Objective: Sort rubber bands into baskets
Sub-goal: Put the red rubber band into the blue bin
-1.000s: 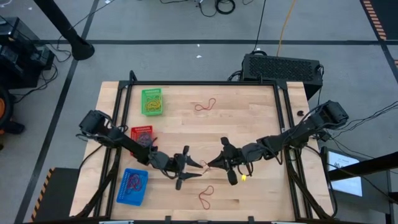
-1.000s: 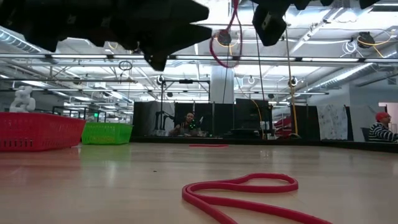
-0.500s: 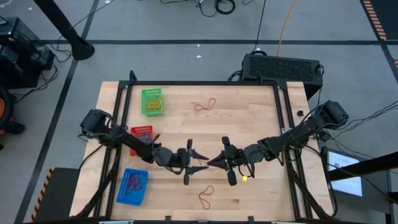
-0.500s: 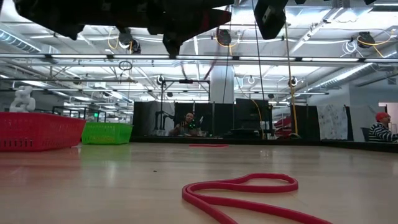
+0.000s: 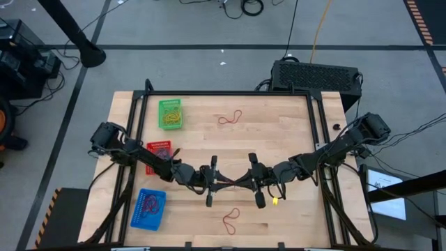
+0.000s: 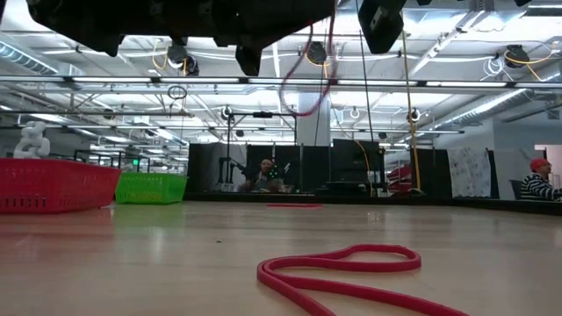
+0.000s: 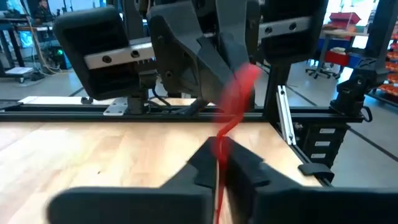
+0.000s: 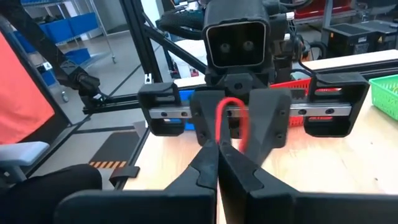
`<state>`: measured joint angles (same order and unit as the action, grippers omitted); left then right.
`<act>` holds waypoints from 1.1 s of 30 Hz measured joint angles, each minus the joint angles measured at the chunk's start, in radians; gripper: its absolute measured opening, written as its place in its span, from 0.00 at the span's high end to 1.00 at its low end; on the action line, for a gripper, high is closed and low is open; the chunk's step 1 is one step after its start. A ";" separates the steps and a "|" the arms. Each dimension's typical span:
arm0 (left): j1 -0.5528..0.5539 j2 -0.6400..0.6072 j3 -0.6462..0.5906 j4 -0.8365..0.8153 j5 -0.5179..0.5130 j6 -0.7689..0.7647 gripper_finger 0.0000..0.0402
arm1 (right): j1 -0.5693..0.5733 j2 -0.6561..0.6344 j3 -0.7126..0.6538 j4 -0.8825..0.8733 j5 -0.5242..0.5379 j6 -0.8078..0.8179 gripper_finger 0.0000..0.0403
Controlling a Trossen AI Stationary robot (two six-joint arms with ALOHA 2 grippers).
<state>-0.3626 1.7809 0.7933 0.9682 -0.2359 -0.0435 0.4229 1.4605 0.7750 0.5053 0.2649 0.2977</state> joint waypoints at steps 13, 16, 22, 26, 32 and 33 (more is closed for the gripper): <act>-0.015 -0.039 0.000 -0.044 0.045 -0.003 0.99 | 0.000 -0.020 0.000 -0.001 0.000 -0.087 0.90; -0.035 -0.115 0.000 -0.187 0.045 -0.030 0.99 | 0.000 -0.050 0.000 -0.026 -0.001 -0.123 0.82; -0.094 -0.395 0.001 -0.661 0.056 -0.223 1.00 | 0.000 -0.095 0.000 -0.129 -0.003 -0.126 0.69; -0.136 -0.573 0.001 -0.998 0.157 -0.481 1.00 | 0.006 -0.095 0.000 -0.150 -0.005 -0.118 0.66; -0.230 -0.768 0.001 -1.336 0.244 -0.828 1.00 | 0.006 -0.087 0.000 -0.151 -0.006 -0.128 0.65; -0.254 -0.787 0.001 -1.375 0.255 -0.873 1.00 | 0.006 -0.088 0.000 -0.150 -0.006 -0.127 0.65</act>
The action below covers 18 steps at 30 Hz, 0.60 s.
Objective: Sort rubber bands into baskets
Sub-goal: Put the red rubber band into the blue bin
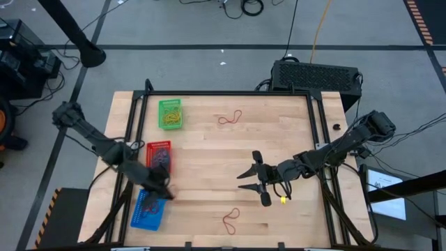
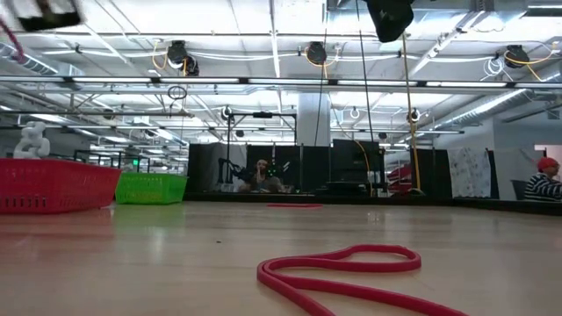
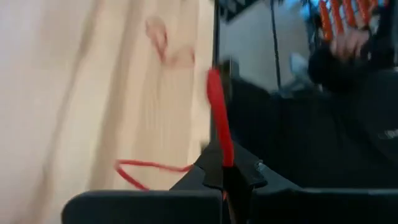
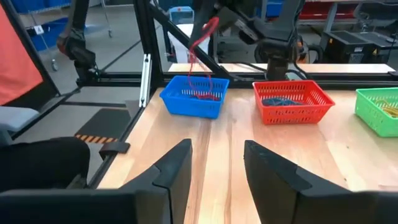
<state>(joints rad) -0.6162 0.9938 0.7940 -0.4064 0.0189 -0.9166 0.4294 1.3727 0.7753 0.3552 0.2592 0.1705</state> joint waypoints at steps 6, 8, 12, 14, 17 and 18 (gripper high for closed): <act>-0.128 -0.018 0.000 -0.218 -0.001 -0.284 1.00 | 0.025 0.000 0.000 -0.003 -0.003 0.000 0.65; -0.158 -0.001 0.000 -0.268 -0.001 -0.356 1.00 | 0.032 0.000 0.000 -0.010 -0.004 0.000 0.65; -0.206 0.046 0.000 -0.323 0.008 -0.455 1.00 | 0.042 0.000 0.000 -0.010 -0.003 0.000 0.65; -0.225 0.077 0.000 -0.342 0.016 -0.490 1.00 | 0.048 0.000 0.000 -0.010 -0.003 0.000 0.65; -0.246 0.127 0.000 -0.345 0.055 -0.519 1.00 | 0.051 0.000 0.000 -0.010 -0.003 0.000 0.65; -0.252 0.146 0.000 -0.344 0.073 -0.528 1.00 | 0.051 0.000 0.000 -0.010 -0.003 0.000 0.65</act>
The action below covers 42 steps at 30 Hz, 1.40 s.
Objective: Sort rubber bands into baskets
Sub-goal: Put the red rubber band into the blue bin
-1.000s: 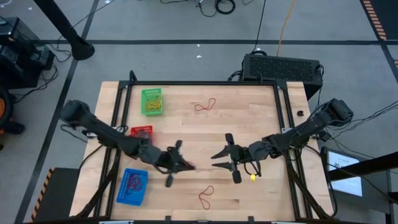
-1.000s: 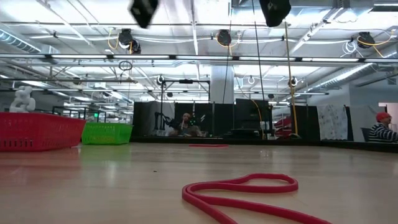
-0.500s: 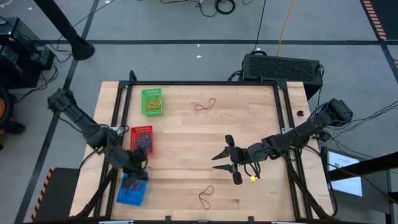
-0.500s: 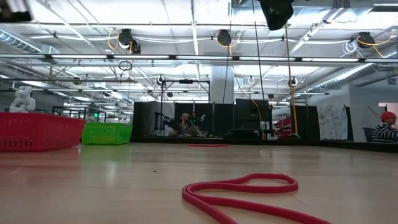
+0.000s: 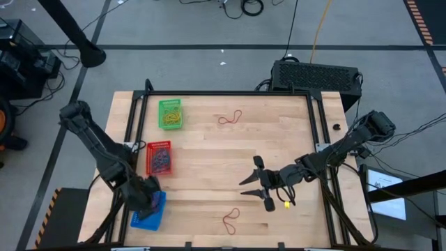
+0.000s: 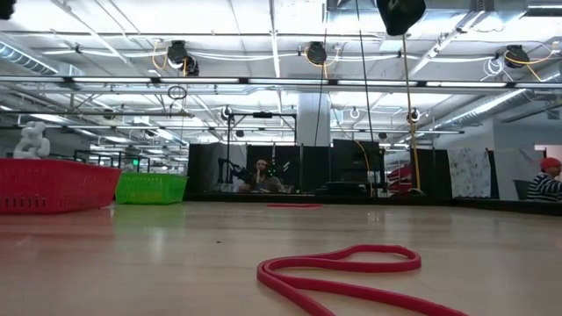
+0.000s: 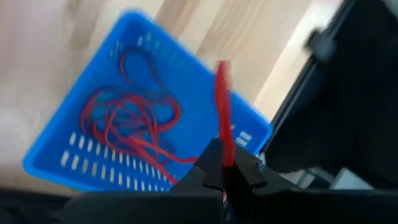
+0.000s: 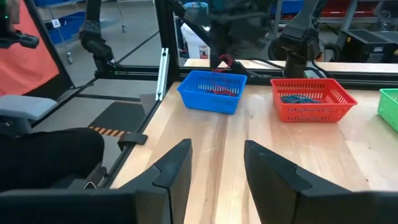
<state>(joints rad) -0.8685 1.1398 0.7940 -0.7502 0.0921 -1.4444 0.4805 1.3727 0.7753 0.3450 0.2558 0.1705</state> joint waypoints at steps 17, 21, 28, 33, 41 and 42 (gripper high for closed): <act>-0.011 0.136 0.000 0.007 0.123 0.013 0.77 | -0.001 0.000 0.000 0.001 0.001 0.007 0.65; -0.006 0.136 0.000 0.006 0.177 0.032 0.71 | -0.001 0.000 0.000 0.001 0.001 0.004 0.65; 0.039 0.131 0.000 0.043 0.196 0.053 0.70 | -0.001 0.000 0.000 0.001 0.001 0.002 0.65; 0.086 0.126 0.012 0.206 0.194 0.104 0.70 | -0.001 0.000 0.000 0.001 0.001 0.017 0.65; 0.136 0.126 0.088 0.513 -0.010 0.447 0.70 | -0.001 0.000 0.000 0.001 0.001 0.012 0.65; 0.136 0.126 0.088 0.562 -0.053 0.515 0.70 | -0.001 0.000 0.000 0.001 0.001 0.011 0.65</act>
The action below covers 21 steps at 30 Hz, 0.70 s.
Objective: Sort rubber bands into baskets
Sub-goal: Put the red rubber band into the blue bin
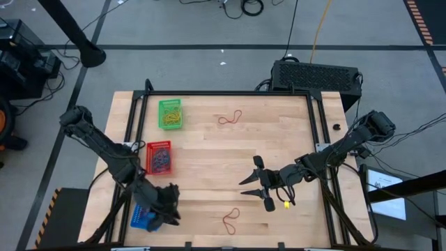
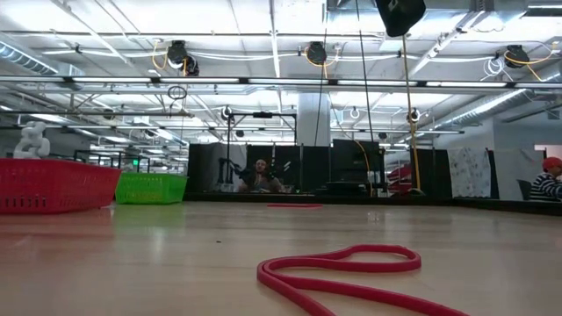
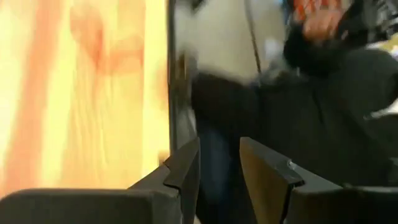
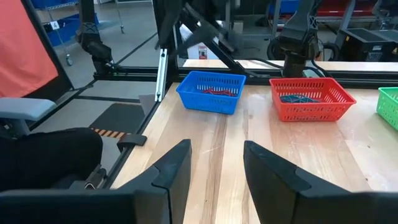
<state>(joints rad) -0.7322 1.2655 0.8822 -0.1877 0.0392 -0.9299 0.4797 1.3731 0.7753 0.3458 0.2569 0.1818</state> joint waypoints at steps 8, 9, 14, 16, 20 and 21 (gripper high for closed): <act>0.045 0.146 0.009 0.326 -0.152 0.422 0.70 | 0.000 0.000 0.000 0.000 0.000 0.039 0.65; 0.054 0.178 0.022 0.358 -0.155 0.471 0.70 | 0.000 0.000 0.000 0.000 0.000 0.041 0.65; 0.097 0.363 0.140 0.398 -0.220 0.639 0.70 | 0.000 0.000 0.000 0.000 0.000 0.042 0.65; 0.111 0.440 0.196 0.398 -0.238 0.684 0.70 | 0.000 0.000 0.000 0.000 0.000 0.046 0.65; 0.132 0.574 0.281 0.391 -0.240 0.764 0.70 | 0.004 0.000 0.000 -0.016 0.000 0.058 0.65; 0.136 0.603 0.294 0.392 -0.239 0.782 0.70 | 0.006 0.000 0.000 -0.028 0.000 0.060 0.65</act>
<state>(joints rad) -0.5958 1.8684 1.1761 0.2040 -0.1997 -0.1480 0.4860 1.3735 0.7753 0.3176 0.2569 0.2422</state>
